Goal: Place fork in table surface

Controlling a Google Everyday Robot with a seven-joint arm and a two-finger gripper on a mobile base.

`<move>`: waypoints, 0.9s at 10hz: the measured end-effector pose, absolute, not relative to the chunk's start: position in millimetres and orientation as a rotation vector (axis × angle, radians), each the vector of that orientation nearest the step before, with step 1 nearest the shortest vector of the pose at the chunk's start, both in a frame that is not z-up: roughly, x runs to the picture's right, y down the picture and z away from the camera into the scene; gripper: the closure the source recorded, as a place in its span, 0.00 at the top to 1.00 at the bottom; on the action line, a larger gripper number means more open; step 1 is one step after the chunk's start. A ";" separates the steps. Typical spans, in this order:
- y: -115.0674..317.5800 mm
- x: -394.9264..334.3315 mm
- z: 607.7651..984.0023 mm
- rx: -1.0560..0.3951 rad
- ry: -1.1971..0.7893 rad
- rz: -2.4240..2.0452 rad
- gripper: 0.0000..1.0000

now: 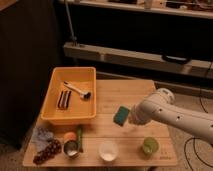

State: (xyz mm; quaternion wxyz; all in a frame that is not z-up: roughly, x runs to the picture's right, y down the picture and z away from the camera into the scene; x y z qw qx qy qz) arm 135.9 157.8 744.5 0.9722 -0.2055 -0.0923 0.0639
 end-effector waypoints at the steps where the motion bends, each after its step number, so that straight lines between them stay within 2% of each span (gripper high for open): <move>1: 163.4 139.2 749.6 -0.417 -0.188 0.142 0.43; 4: 165.8 139.8 752.7 -0.399 -0.189 0.150 0.73; 5: 164.7 141.3 750.7 -0.388 -0.181 0.149 0.79; 9: 158.6 137.7 748.8 -0.385 -0.168 0.133 0.80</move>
